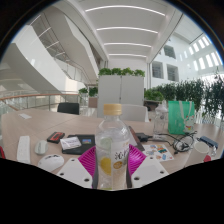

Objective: Pour water

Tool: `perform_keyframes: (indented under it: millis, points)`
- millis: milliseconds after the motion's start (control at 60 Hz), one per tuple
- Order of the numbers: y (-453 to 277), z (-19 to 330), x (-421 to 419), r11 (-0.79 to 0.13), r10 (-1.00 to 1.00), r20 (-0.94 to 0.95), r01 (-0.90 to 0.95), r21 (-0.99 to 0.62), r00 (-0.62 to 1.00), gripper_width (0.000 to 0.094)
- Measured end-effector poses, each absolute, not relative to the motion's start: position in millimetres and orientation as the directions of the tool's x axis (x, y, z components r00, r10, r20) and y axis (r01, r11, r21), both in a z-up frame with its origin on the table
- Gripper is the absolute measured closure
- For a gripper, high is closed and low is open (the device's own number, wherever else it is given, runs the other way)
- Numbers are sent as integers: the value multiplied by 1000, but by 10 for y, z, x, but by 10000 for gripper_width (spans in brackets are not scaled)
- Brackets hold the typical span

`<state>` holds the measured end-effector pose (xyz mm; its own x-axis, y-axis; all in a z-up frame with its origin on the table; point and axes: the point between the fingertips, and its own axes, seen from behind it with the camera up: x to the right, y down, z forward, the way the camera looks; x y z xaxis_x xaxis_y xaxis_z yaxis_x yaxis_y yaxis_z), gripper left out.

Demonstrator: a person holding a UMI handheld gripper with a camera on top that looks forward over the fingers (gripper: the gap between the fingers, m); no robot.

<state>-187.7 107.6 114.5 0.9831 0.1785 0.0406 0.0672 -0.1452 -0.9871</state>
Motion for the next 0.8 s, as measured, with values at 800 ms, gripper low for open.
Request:
perform_keyframes:
  millis: [800]
  points:
    - [1313, 1885, 121, -169, -188, -814, -798, 578, -549, 613]
